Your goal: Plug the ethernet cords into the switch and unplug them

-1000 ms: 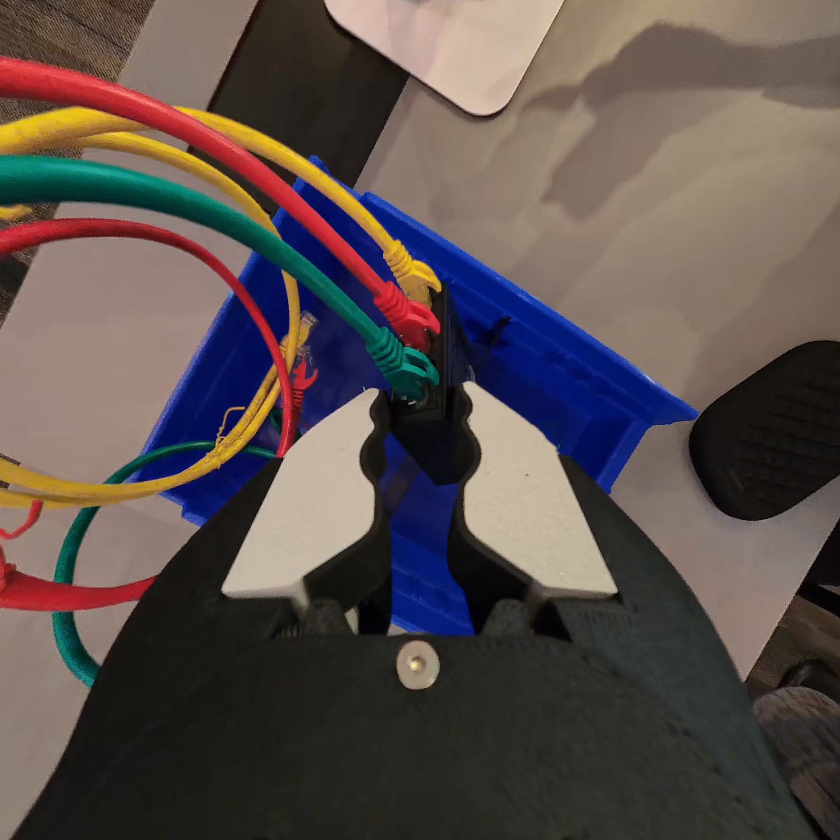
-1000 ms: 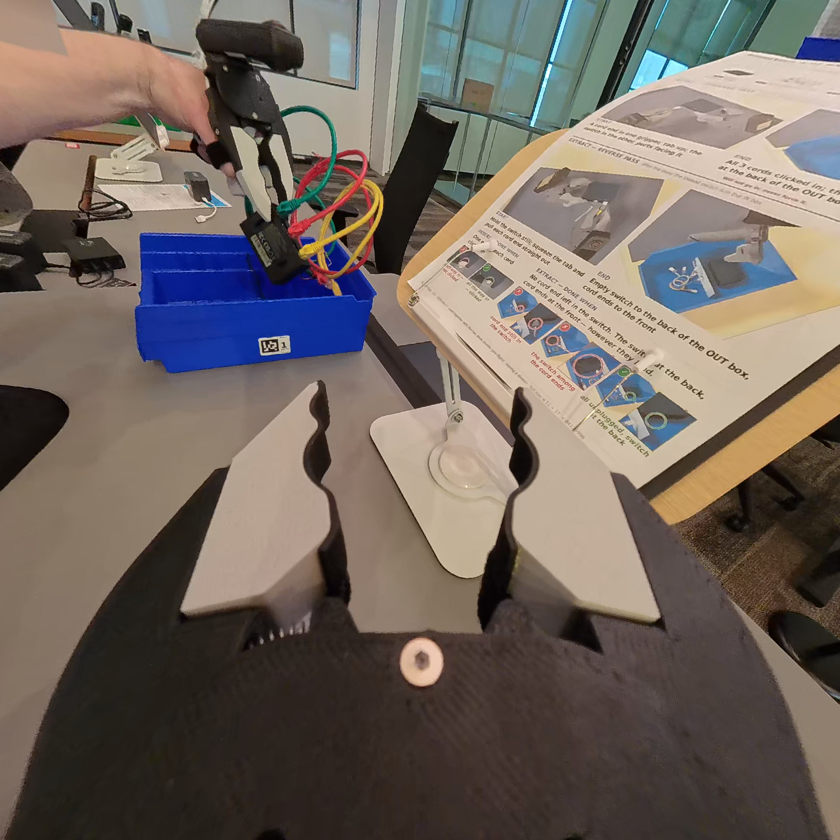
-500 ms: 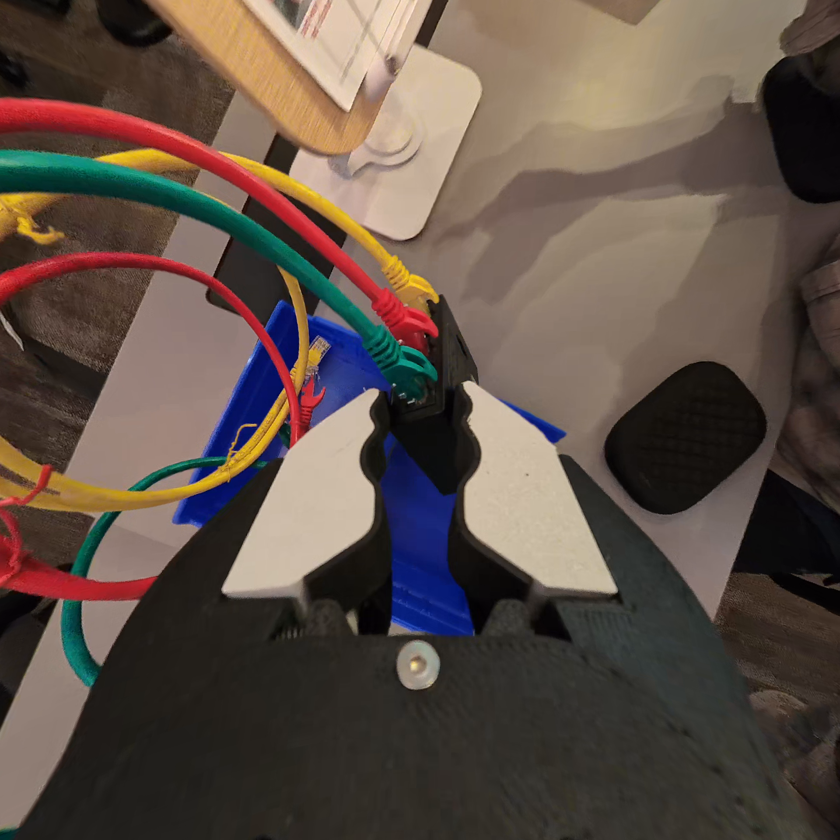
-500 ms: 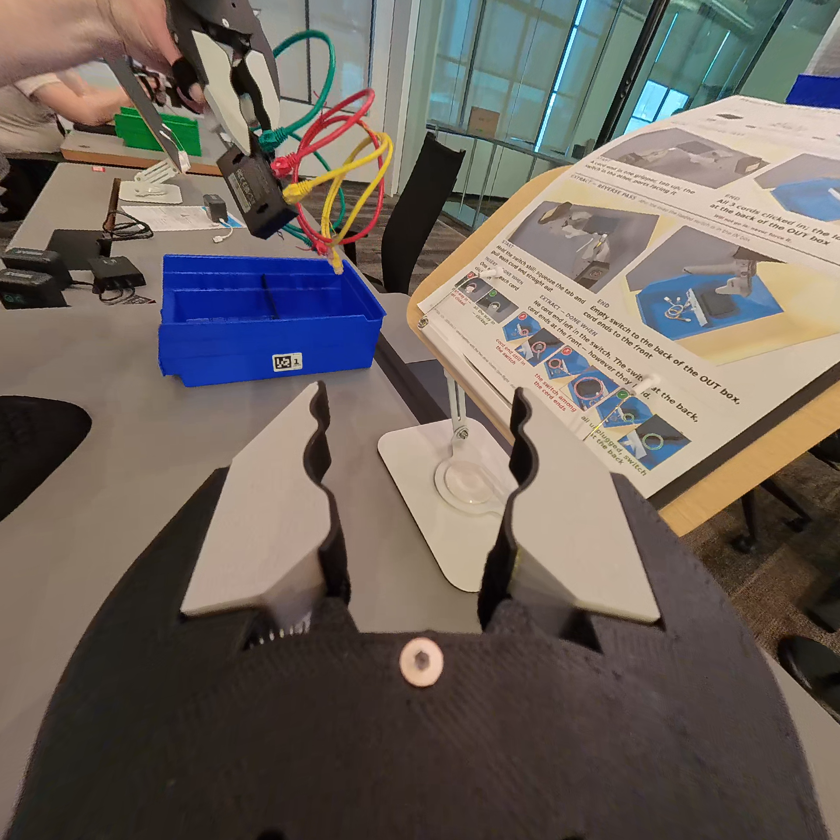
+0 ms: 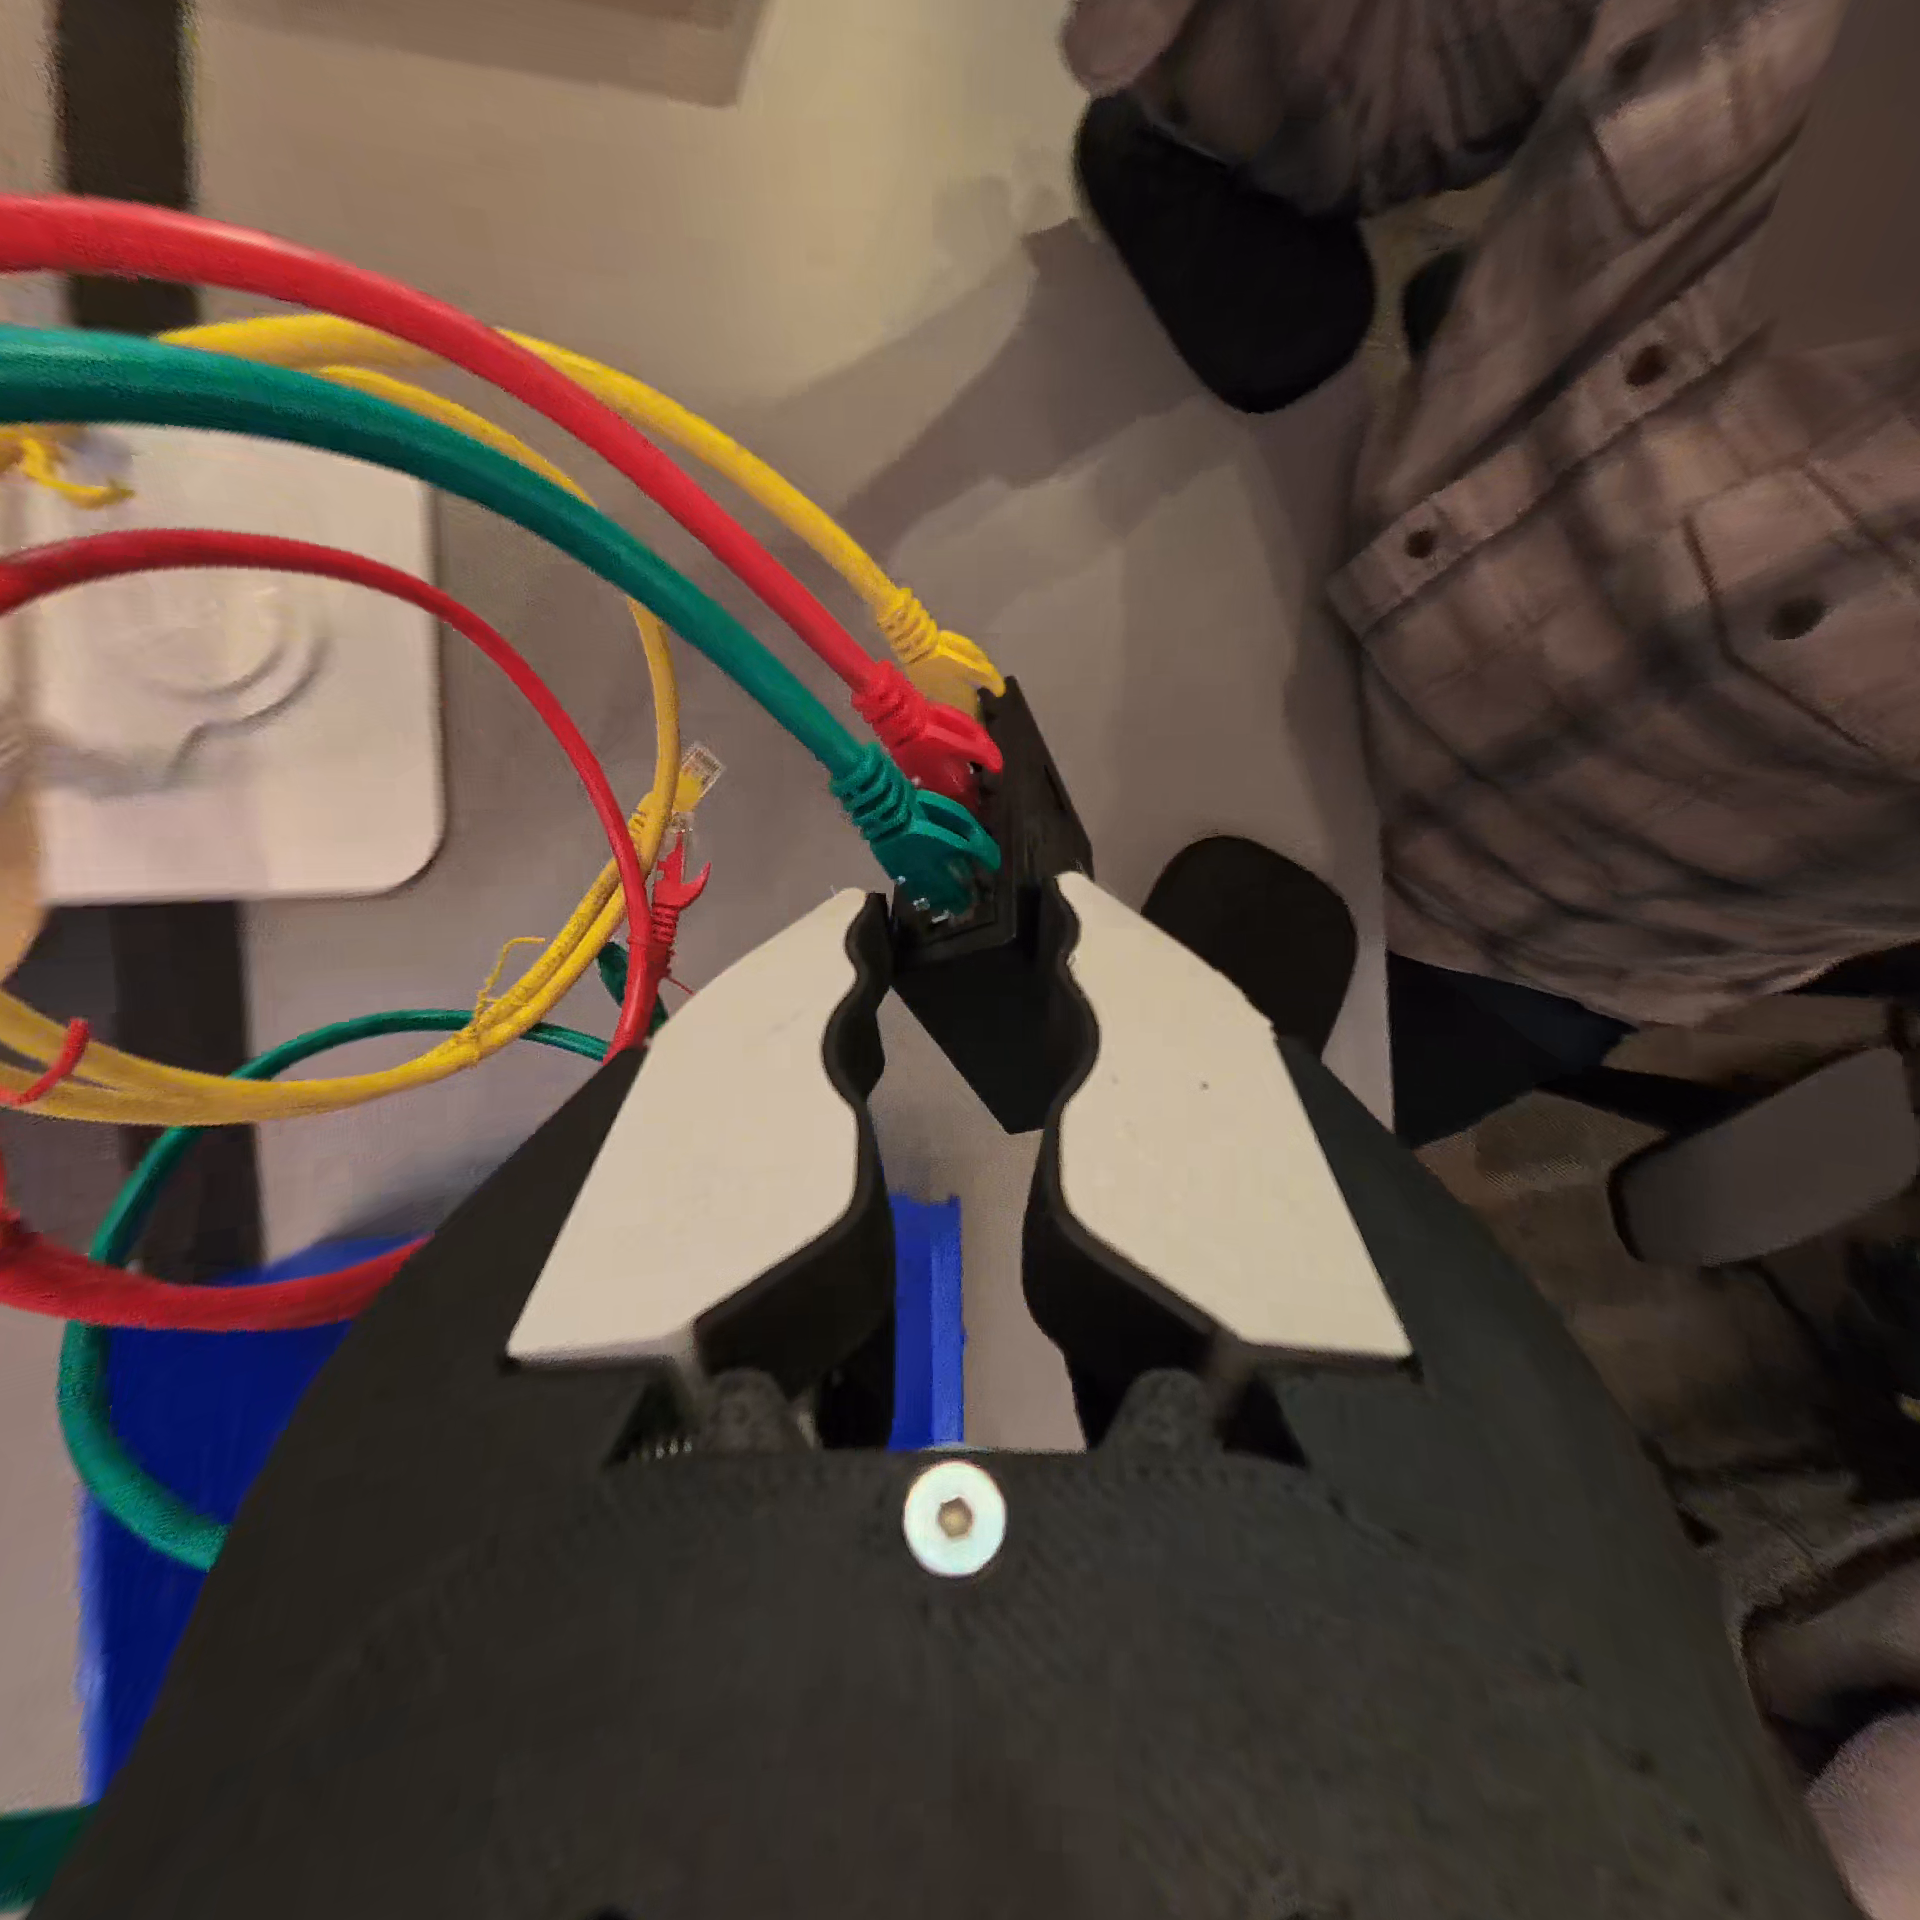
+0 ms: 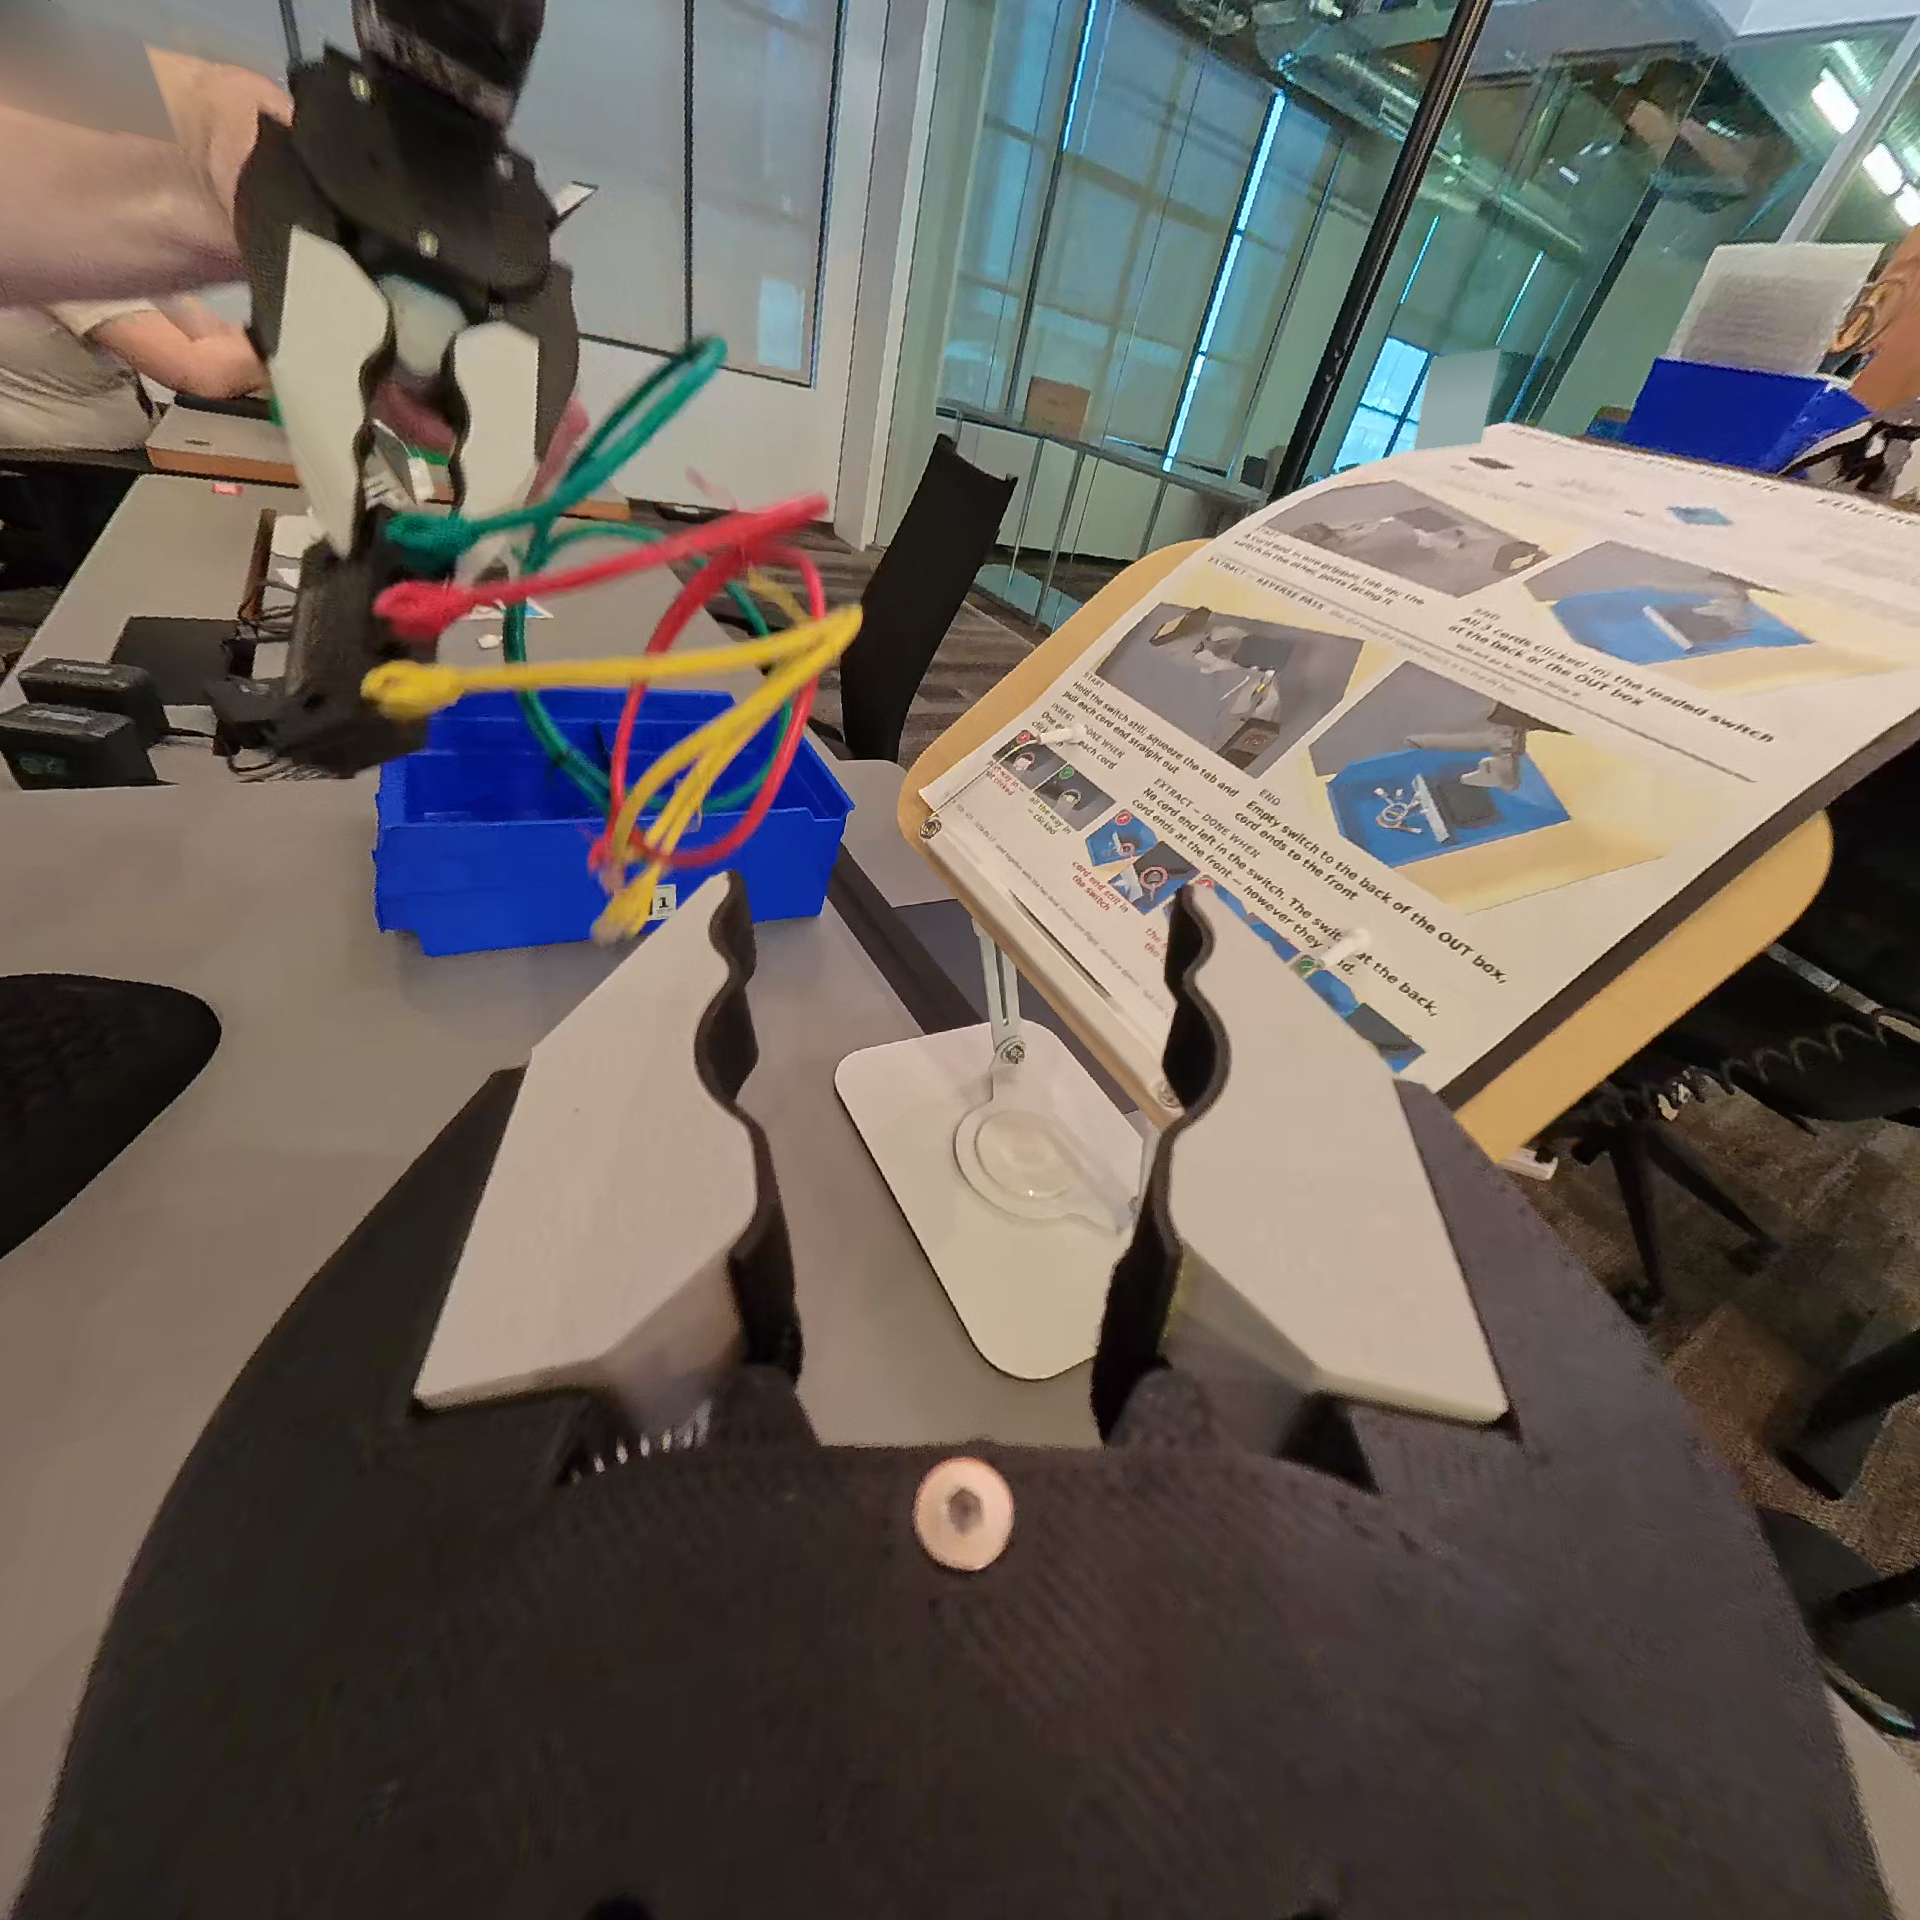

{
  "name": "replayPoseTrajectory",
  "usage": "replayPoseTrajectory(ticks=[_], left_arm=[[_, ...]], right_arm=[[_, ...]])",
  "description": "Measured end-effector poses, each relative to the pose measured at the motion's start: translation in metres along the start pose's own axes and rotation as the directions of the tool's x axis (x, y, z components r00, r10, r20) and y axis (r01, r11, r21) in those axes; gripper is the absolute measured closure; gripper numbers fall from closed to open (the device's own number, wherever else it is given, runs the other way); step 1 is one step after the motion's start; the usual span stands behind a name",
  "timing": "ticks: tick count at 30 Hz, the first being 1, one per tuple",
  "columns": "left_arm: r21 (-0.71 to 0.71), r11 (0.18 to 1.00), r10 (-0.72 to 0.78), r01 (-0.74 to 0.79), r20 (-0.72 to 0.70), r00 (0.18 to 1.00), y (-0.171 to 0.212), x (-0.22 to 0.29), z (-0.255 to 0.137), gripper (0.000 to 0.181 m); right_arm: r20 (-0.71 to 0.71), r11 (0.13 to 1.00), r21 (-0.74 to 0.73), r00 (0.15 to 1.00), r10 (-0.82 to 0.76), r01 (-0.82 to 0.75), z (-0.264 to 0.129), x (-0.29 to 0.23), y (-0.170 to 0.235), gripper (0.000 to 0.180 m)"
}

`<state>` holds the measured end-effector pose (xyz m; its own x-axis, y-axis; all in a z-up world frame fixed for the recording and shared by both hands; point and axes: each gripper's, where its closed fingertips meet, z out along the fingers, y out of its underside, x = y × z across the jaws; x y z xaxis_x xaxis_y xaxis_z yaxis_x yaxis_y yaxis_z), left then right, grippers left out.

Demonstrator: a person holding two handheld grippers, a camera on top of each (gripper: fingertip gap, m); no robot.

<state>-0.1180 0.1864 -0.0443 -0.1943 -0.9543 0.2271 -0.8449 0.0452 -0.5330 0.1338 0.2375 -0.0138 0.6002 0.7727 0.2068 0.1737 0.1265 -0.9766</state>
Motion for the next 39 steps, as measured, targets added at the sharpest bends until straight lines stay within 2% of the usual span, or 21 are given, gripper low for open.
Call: replayPoseTrajectory(ticks=[4,10,14,18,22,25,30,35,39], left_arm=[[-0.037,0.997,0.056,-0.065,-0.197,0.979,-0.016,0.021,0.063,0.153],[-0.128,0.983,0.069,-0.133,-0.412,0.908,-0.015,0.029,0.151,0.153],[-0.12,0.979,0.083,-0.165,-0.508,0.858,-0.019,0.027,0.195,0.153],[-0.145,0.975,0.065,-0.169,-0.542,0.838,-0.014,0.011,0.231,0.153],[-0.19,0.969,0.036,-0.16,-0.533,0.845,-0.002,-0.006,0.258,0.153],[-0.151,0.979,0.034,-0.138,-0.544,0.838,-0.005,-0.009,0.264,0.153],[-0.107,0.989,0.044,-0.106,-0.47,0.881,-0.009,-0.024,0.264,0.153],[-0.026,0.998,0.053,-0.065,-0.33,0.943,-0.019,-0.035,0.247,0.13],[0.012,0.998,0.057,-0.057,-0.074,0.996,-0.018,-0.04,0.233,0.103]], right_arm=[[-0.021,1.0,0.025,1.0,0.001,-0.001,-0.012,0.007,-0.007,0.102],[-0.043,0.999,0.037,0.999,0.023,-0.021,-0.021,0.018,-0.005,0.102],[-0.048,0.999,0.042,0.998,0.037,-0.035,-0.023,0.022,-0.002,0.102],[-0.045,0.998,0.038,0.998,0.047,-0.045,-0.02,0.024,0.002,0.103],[-0.035,0.998,0.017,0.998,0.053,-0.053,-0.013,0.023,0.01,0.103],[-0.024,0.998,0.012,0.998,0.06,-0.06,-0.009,0.021,0.013,0.102],[-0.011,0.998,-0.008,0.998,0.066,-0.066,-0.001,0.019,0.02,0.102],[-0.001,0.998,-0.014,0.998,0.069,-0.069,0.002,0.017,0.022,0.102],[0.001,0.997,-0.011,0.997,0.076,-0.076,0.002,0.018,0.023,0.102]])
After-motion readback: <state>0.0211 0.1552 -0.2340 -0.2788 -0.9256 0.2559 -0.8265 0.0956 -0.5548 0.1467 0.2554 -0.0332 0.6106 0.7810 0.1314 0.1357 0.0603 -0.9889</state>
